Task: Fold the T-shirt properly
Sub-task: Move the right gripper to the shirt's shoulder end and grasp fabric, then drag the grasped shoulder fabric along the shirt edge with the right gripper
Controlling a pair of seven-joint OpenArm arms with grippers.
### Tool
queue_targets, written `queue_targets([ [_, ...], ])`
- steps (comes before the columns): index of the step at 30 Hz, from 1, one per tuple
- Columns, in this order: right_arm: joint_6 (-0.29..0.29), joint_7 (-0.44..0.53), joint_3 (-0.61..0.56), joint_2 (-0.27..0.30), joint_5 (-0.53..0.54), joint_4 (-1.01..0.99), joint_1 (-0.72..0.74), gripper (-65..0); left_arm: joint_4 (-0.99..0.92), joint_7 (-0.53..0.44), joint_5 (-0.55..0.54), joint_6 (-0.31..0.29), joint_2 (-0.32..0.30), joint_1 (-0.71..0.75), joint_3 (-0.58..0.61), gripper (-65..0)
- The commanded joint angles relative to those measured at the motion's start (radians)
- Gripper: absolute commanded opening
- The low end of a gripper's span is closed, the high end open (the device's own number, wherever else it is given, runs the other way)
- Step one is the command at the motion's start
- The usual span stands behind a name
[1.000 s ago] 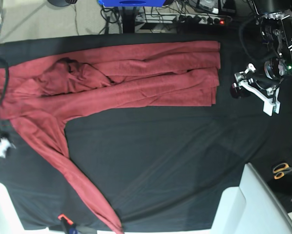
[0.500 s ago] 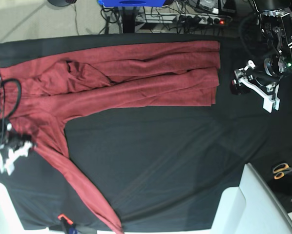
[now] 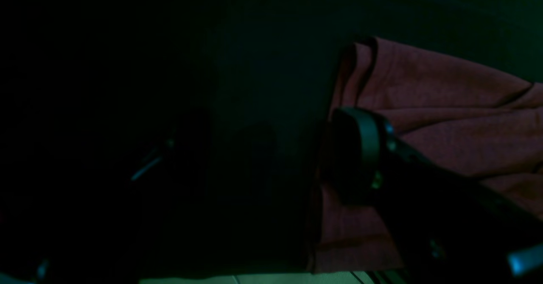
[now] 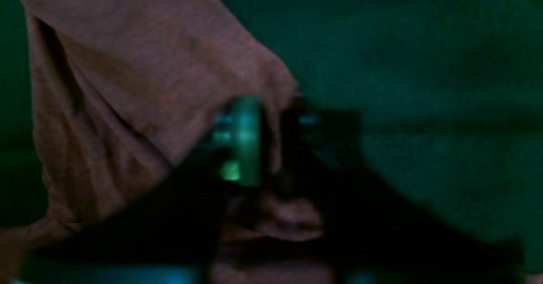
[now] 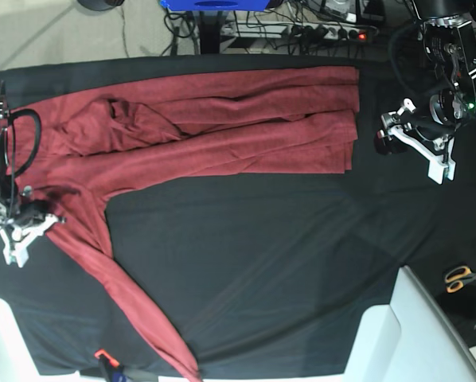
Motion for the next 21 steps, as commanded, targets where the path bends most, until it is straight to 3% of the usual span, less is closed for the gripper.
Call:
queue_targets([
  [1,0.008,-0.005,0.002,0.011,-0.001,0.010,0.013,-63.2,0.014,-0.012,-0.010,-0.007,-0.014,-0.005,-0.006,-21.9],
  [9,0.008,-0.015,0.011,0.018,0.001,0.076,-0.008,-65.0,0.019,-0.007,-0.010,-0.007,-0.012,-0.005,-0.004,-21.9],
  [15,0.002,-0.180,0.032,0.025,0.005,0.468,-0.195,-65.0,0.012,-0.007,-0.010,-0.007,-0.016,-0.005,-0.004,-21.9],
  [21,0.006,-0.321,0.219,0.001,0.005,0.745,-0.341,-65.0,0.012,-0.009,-0.010,-0.007,-0.016,-0.005,-0.001,-21.9],
])
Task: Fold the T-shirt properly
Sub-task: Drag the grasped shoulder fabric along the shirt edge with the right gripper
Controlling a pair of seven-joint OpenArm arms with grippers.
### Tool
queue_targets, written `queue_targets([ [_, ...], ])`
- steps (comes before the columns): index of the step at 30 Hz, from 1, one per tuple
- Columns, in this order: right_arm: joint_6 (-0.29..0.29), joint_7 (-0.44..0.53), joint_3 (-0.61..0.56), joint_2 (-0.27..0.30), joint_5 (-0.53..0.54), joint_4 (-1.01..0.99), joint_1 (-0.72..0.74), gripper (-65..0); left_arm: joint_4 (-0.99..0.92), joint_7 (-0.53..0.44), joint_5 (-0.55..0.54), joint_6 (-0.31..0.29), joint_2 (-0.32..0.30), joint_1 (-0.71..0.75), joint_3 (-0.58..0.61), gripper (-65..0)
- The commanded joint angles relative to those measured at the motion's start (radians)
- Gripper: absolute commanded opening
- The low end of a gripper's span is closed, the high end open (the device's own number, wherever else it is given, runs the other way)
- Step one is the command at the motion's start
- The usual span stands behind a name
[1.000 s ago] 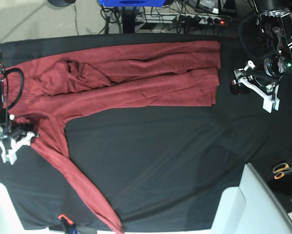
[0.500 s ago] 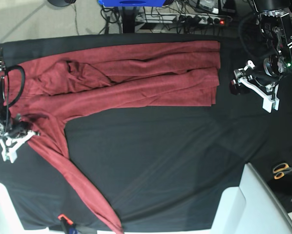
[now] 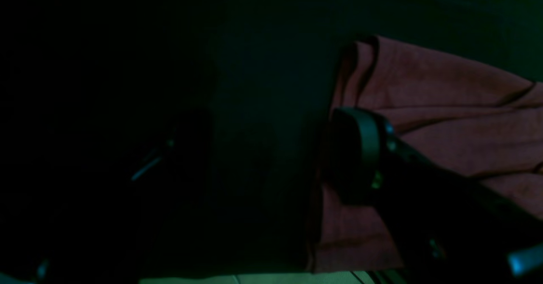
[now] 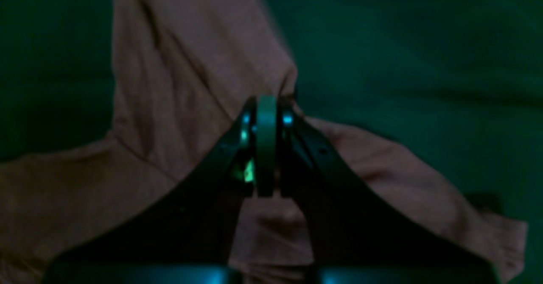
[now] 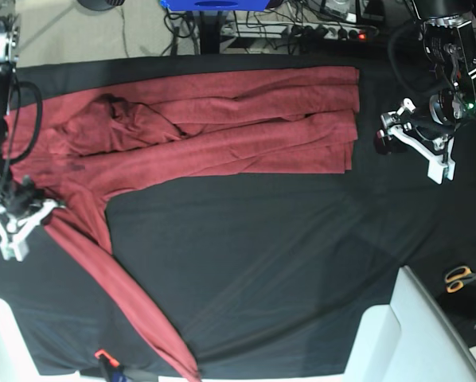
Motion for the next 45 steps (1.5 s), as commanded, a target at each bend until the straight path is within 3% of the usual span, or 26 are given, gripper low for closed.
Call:
queue_targets([
  [1,0.006,-0.008,0.018,0.012,0.006,0.050,-0.004,-65.0,0.013,-0.009,-0.009,-0.006,-0.016,-0.006,0.000,-21.9],
  [14,0.006,-0.126,0.052,0.005,0.006,0.409,-0.232,-65.0,0.013,-0.010,-0.009,-0.006,-0.014,-0.008,0.004,-21.9],
  [19,0.007,-0.181,0.183,-0.040,0.006,0.495,-0.309,-65.0,0.011,-0.010,-0.009,-0.006,-0.016,-0.008,0.004,-22.1],
  [25,0.007,-0.230,0.195,-0.072,0.006,0.601,-0.406,-65.0,0.011,-0.010,-0.009,-0.006,-0.014,-0.011,0.004,-22.1],
  [32,0.007,-0.229,0.195,-0.135,0.006,0.647,-0.488,-65.0,0.010,-0.010,-0.009,-0.006,-0.014,-0.014,0.004,-22.1],
  [38,0.007,-0.229,0.195,-0.154,0.006,0.725,-0.561,-65.0,-0.052,-0.012,-0.009,-0.006,-0.019,-0.018,0.004,-22.1],
  [43,0.006,-0.230,0.195,-0.173,0.006,0.687,-0.568,-64.7,-0.046,-0.012,-0.009,-0.006,-0.019,-0.015,0.004,-22.1],
  [45,0.006,-0.230,0.195,-0.180,0.006,0.648,-0.565,-61.5,-0.046,-0.012,-0.009,-0.006,-0.019,-0.017,0.004,-22.1],
])
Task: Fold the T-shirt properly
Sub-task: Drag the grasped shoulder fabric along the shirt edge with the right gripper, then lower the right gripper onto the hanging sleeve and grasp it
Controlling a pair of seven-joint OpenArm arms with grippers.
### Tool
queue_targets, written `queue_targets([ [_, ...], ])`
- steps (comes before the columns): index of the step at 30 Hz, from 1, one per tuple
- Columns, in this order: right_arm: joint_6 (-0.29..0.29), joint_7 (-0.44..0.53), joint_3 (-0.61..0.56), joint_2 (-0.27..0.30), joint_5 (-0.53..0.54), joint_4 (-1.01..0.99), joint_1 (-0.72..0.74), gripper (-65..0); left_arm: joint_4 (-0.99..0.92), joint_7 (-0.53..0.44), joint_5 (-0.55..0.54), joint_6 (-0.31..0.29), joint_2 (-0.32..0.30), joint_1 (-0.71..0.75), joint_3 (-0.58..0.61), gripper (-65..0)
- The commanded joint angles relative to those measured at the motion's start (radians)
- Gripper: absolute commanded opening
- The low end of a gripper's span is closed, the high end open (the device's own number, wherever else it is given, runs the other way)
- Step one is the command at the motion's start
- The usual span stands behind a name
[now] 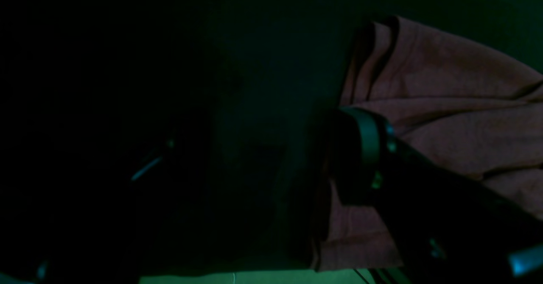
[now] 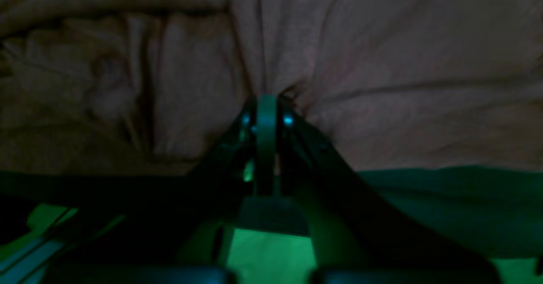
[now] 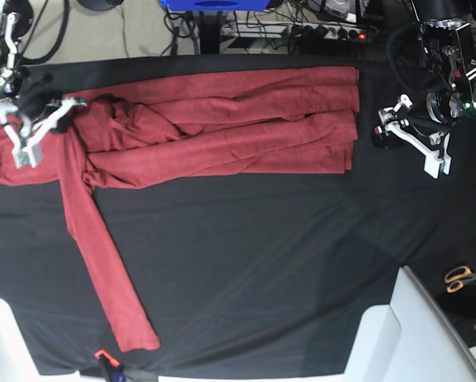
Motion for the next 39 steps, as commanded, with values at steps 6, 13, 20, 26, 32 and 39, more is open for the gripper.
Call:
queue_targets([
  [6,0.003,0.012,0.003,0.010,0.004,-0.004,0.003,-35.9,0.020,-0.012,-0.010,-0.006,-0.016,-0.008,-0.005,-22.1],
  [13,-0.004,0.004,0.064,-0.016,0.004,0.230,-0.057,-37.8,0.020,-0.012,-0.010,-0.006,-0.016,-0.008,-0.005,-22.1],
  [20,0.007,-0.177,0.054,0.051,0.000,0.156,0.269,-37.2,0.020,-0.012,-0.010,-0.006,-0.016,-0.008,-0.005,-22.1],
  [26,0.030,-0.014,-0.106,0.142,-0.002,-0.475,0.684,-37.2,0.020,-0.012,-0.010,-0.006,-0.017,-0.006,-0.010,-22.1],
  [32,0.031,0.247,-0.259,0.162,-0.002,-1.030,0.921,-37.1,0.020,-0.012,-0.010,-0.006,-0.017,0.000,-0.014,-22.1],
  [39,0.031,0.461,-0.351,0.140,-0.002,-1.319,0.974,-34.8,0.020,-0.012,-0.010,-0.006,-0.014,-0.006,-0.016,-22.1],
])
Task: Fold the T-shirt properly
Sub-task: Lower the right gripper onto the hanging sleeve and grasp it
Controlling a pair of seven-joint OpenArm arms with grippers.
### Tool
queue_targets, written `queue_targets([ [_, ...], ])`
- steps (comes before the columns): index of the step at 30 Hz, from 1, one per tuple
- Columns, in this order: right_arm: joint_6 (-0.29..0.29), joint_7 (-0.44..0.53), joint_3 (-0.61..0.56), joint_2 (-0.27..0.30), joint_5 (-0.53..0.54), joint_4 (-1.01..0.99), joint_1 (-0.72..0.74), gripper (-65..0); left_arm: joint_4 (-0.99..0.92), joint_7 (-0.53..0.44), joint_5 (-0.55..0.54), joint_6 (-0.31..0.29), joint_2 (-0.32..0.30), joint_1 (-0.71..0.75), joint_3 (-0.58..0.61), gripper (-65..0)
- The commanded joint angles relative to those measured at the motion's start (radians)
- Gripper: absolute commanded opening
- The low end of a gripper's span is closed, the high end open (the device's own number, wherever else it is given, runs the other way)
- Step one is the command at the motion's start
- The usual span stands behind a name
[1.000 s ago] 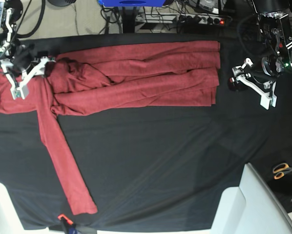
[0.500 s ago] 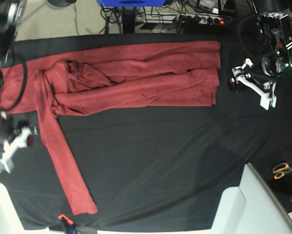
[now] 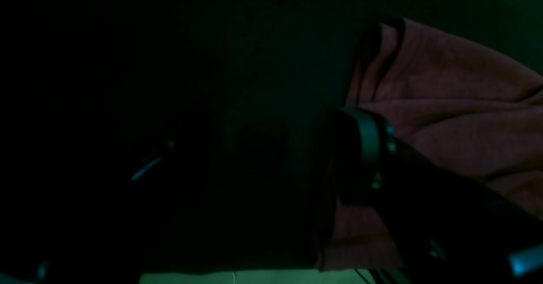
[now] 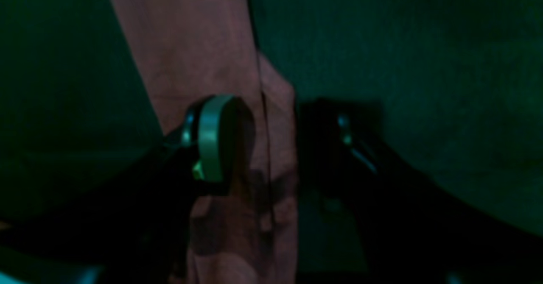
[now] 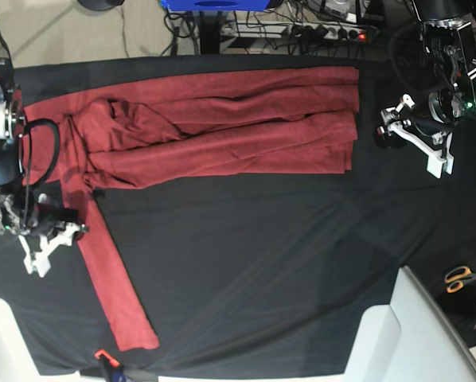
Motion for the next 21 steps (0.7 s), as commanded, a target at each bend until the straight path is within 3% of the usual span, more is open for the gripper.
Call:
queue_targets([
  [1,-0.005,0.002,-0.009,-0.002,-0.007,-0.001,0.030,-33.3,0.016,-0.011,-0.010,-0.007,-0.012,-0.009,-0.004,-22.1],
  [5,-0.005,0.007,-0.012,-0.010,-0.007,-0.005,0.009,-32.9,0.014,-0.013,-0.010,-0.007,-0.012,-0.009,-0.004,-22.1],
  [7,-0.005,0.009,-0.012,-0.011,-0.007,-0.005,0.003,-35.6,0.016,-0.013,-0.010,-0.007,-0.012,-0.010,-0.004,-22.1],
  [8,-0.005,0.009,-0.012,-0.011,-0.007,-0.005,0.003,-40.8,0.017,-0.013,-0.010,-0.007,-0.012,-0.010,-0.004,-22.1],
  [11,-0.005,0.004,-0.011,-0.011,-0.007,-0.002,0.003,-65.0,0.013,-0.013,-0.010,-0.007,-0.012,-0.010,-0.004,-22.1],
  [15,-0.003,-0.007,-0.011,-0.011,-0.007,0.027,0.001,-65.0,0.011,-0.013,-0.010,-0.007,-0.012,-0.010,-0.001,-22.1],
  [21,-0.003,-0.208,-0.005,-0.031,-0.005,0.420,-0.155,-65.0,0.010,-0.013,-0.010,-0.007,-0.015,-0.010,-0.004,-22.1],
])
